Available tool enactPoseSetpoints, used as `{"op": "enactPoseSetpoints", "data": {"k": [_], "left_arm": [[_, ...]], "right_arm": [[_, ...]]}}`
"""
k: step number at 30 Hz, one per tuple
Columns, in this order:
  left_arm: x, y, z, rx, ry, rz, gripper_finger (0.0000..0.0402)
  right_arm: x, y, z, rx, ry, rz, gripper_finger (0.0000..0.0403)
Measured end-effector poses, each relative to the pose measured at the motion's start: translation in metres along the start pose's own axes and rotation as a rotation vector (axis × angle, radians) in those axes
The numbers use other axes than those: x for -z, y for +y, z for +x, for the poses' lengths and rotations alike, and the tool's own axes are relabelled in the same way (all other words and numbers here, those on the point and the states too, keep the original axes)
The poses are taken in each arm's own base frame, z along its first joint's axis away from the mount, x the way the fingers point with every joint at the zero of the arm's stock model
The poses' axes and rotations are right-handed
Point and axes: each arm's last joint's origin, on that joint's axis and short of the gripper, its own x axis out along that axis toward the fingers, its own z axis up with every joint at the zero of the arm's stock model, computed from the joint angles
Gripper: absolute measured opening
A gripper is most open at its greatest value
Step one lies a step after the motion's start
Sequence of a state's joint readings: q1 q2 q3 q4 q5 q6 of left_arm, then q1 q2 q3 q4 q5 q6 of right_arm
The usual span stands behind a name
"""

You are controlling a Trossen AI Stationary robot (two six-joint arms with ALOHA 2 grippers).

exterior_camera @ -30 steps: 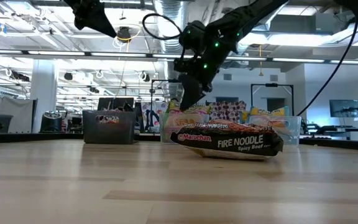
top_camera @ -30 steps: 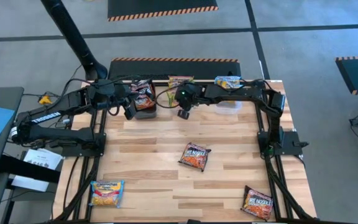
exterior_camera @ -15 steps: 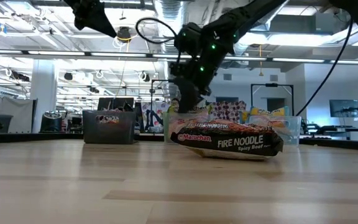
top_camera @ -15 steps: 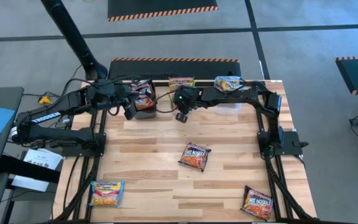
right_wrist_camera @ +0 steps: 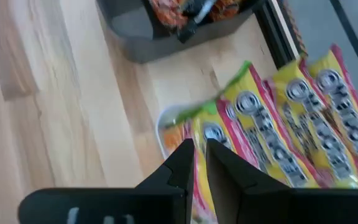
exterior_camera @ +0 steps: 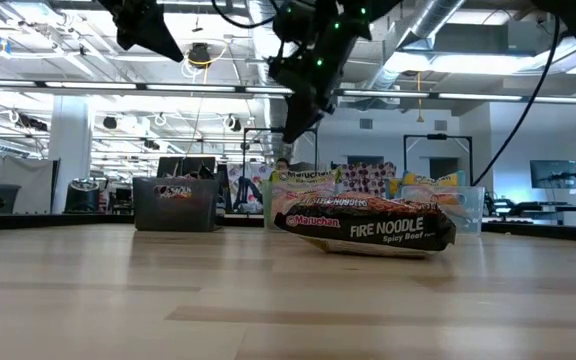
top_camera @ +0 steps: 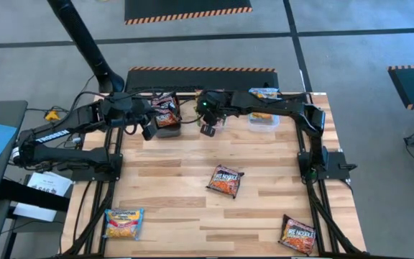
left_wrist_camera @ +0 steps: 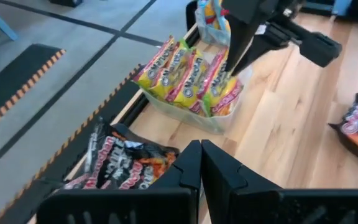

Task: Sort Maruchan noodles
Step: Put the black noodle pack into the black bin

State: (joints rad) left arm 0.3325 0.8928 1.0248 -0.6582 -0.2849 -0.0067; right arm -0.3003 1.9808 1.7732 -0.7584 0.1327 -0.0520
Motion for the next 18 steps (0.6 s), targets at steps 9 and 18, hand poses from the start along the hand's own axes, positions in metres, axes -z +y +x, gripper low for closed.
{"op": "enactPoseSetpoints", "data": {"k": [9,18], "left_arm": [[-0.001,-0.001,-0.008,0.094,-0.038,-0.014,0.0000],[-0.003,0.001,-0.013,0.097,-0.071,-0.025,0.0000]], "right_arm": [[-0.002,0.016,-0.027,-0.048,0.119,0.090,0.0104],[0.012,0.046,-0.035,-0.094,0.261,0.113,0.0197]]}}
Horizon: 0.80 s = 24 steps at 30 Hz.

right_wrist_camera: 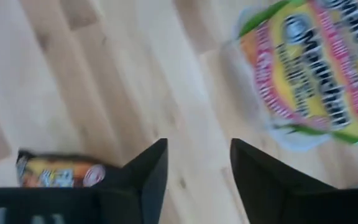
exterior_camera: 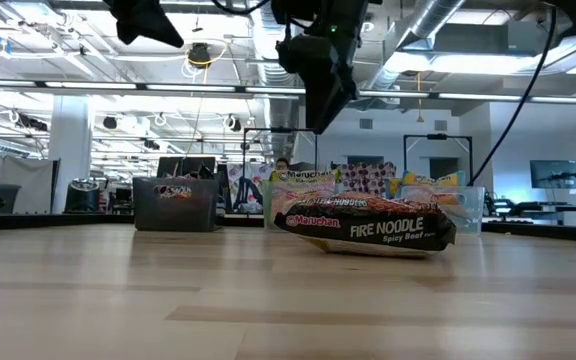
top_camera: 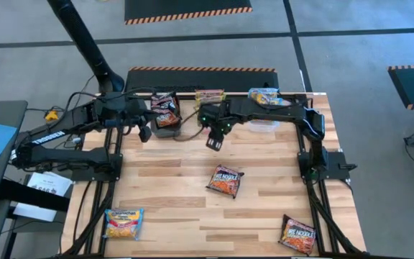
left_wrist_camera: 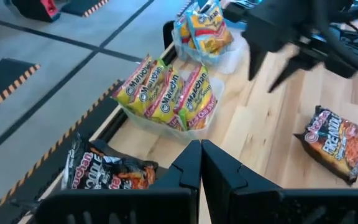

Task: Sort Maruchan noodles
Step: Put the black noodle pack into the black bin

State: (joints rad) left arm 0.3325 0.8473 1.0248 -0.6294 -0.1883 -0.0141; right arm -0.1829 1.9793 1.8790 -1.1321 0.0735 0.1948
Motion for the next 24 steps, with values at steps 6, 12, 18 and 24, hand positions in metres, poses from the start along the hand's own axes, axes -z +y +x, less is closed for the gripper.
{"op": "enactPoseSetpoints", "data": {"k": [6,12,18,24], "left_arm": [[0.000,-0.001,-0.004,0.051,-0.004,-0.072,0.0000],[0.000,-0.004,-0.006,0.185,-0.001,-0.132,0.0000],[-0.005,-0.011,-0.008,0.436,-0.002,-0.276,0.0019],[-0.030,-0.020,-0.016,0.672,-0.206,-0.337,0.0079]], "right_arm": [[0.015,0.025,-0.003,-0.001,0.090,-0.018,0.0232],[0.031,0.054,-0.007,-0.022,0.165,-0.009,0.0234],[0.050,0.088,-0.013,-0.019,0.215,-0.001,0.0234],[0.072,0.128,-0.021,-0.037,0.228,-0.056,0.0234]]}}
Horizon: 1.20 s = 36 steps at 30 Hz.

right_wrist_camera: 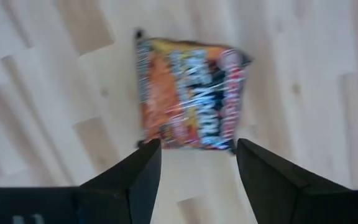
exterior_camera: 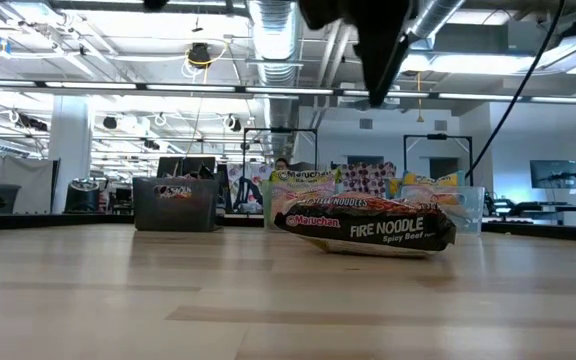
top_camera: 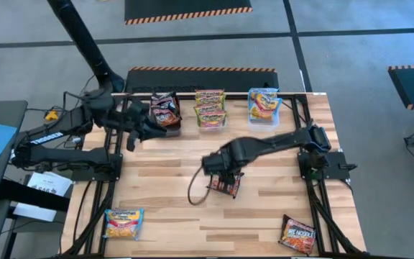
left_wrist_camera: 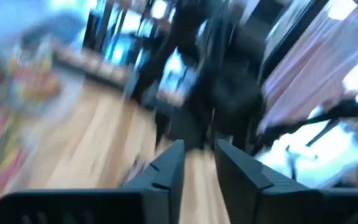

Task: Sort Maruchan noodles
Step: Put the black noodle pack into the black bin

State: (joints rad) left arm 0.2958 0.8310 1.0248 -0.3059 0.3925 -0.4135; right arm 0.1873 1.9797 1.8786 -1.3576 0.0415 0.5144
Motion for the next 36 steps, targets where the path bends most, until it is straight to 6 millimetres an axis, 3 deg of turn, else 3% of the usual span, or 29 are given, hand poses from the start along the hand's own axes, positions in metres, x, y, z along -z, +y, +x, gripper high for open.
{"op": "enactPoseSetpoints", "data": {"k": [5,12,18,27,36], "left_arm": [[-0.019,-0.013,-0.001,0.101,-0.194,-0.058,0.0120],[-0.016,-0.023,0.001,0.209,-0.154,-0.150,0.0127],[-0.009,-0.028,0.003,0.227,-0.091,-0.163,0.0126],[-0.001,-0.032,0.005,0.235,-0.023,-0.178,0.0126],[0.006,-0.030,0.007,0.198,0.041,-0.202,0.0126]], "right_arm": [[0.014,0.027,-0.001,-0.023,-0.014,-0.012,0.0234],[0.014,0.050,-0.001,-0.095,-0.113,-0.047,0.0234],[0.002,0.041,0.002,-0.115,-0.158,0.013,0.0234],[0.005,0.011,0.055,-0.042,-0.028,0.149,0.0234],[0.006,0.000,0.085,-0.112,0.002,0.202,0.0234]]}}
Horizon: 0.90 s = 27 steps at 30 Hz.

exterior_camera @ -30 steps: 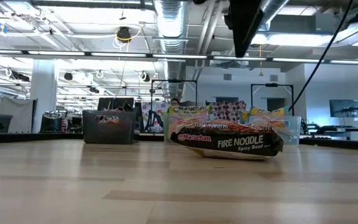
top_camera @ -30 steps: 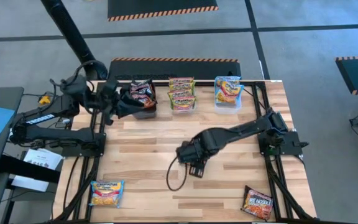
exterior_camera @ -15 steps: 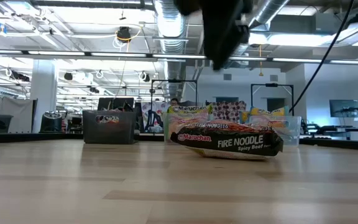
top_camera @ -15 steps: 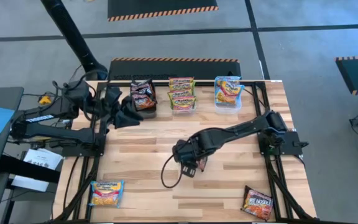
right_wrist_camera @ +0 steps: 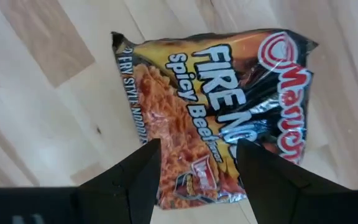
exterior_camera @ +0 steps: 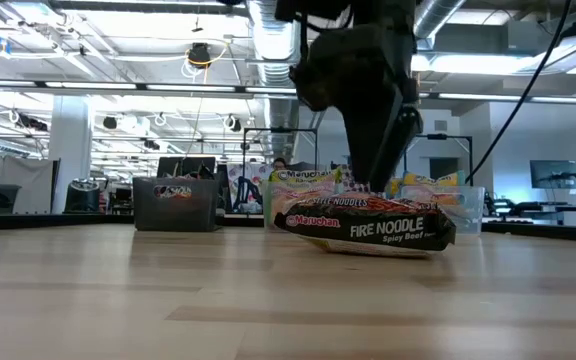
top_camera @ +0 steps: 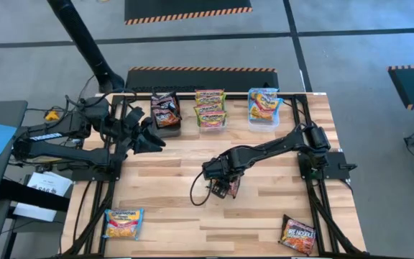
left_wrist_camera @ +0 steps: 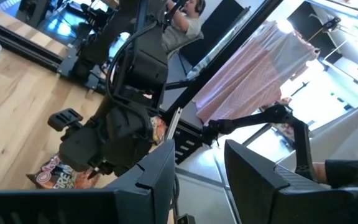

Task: Sort Maruchan noodles
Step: Put the black noodle pack into the black bin

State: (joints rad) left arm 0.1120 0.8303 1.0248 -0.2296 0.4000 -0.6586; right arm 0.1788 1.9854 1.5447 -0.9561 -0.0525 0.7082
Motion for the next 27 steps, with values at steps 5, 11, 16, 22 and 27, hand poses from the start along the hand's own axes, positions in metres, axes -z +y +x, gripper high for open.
{"op": "enactPoseSetpoints", "data": {"k": [5,11,16,22,27], "left_arm": [[0.000,0.000,0.000,0.000,0.000,0.000,0.0126],[0.000,0.000,0.000,0.000,0.000,0.000,0.0126],[0.001,0.001,0.000,-0.009,0.012,-0.006,0.0126],[0.004,0.003,0.000,-0.030,0.038,-0.037,0.0126],[0.004,0.004,0.002,-0.033,0.041,-0.039,0.0126]], "right_arm": [[0.005,-0.009,0.015,0.011,0.020,0.041,0.0234],[0.008,-0.014,0.025,-0.012,0.024,0.099,0.0226],[0.003,-0.012,0.026,-0.054,-0.006,0.121,0.0152],[-0.003,-0.013,0.026,-0.099,-0.016,0.130,0.0021],[-0.003,-0.013,0.026,-0.099,-0.020,0.123,0.0010]]}}
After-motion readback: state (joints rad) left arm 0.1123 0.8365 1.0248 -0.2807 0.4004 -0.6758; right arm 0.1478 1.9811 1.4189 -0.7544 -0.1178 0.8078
